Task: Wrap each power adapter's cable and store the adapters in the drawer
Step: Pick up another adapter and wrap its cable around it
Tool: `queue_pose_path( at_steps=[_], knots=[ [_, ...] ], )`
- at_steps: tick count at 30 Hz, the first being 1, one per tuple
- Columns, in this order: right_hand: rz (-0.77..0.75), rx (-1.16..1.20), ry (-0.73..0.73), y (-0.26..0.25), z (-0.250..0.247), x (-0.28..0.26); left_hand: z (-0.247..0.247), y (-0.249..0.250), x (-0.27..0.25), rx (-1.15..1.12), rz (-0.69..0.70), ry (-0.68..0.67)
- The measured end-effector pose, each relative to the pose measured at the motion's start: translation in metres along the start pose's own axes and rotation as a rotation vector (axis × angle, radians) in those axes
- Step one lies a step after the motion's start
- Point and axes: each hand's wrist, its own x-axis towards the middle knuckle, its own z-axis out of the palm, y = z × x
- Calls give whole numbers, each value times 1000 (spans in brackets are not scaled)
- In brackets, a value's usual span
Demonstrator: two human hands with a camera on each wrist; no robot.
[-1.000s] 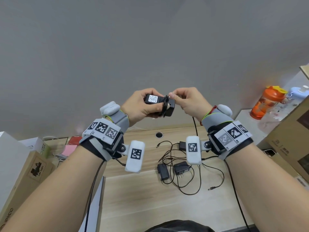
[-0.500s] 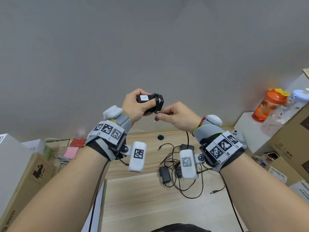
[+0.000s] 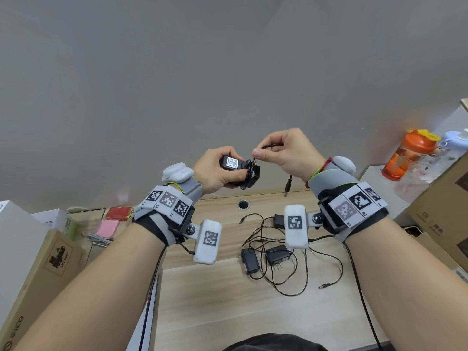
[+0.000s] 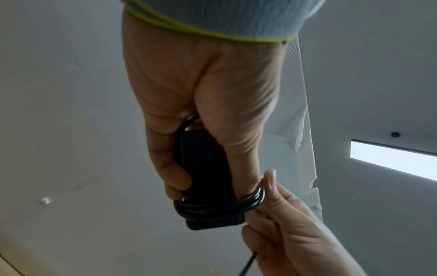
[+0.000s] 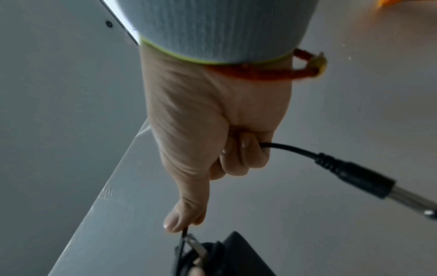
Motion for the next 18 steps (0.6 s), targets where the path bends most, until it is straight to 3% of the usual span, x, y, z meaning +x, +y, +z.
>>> queue_pose_path(
  at_steps=[9, 18],
  knots=[
    [19, 34, 93, 20, 7, -2, 7, 15, -6, -114, 41, -80],
    [163, 172, -18, 26, 34, -12, 13, 22, 2, -480, 37, 30]
  ],
)
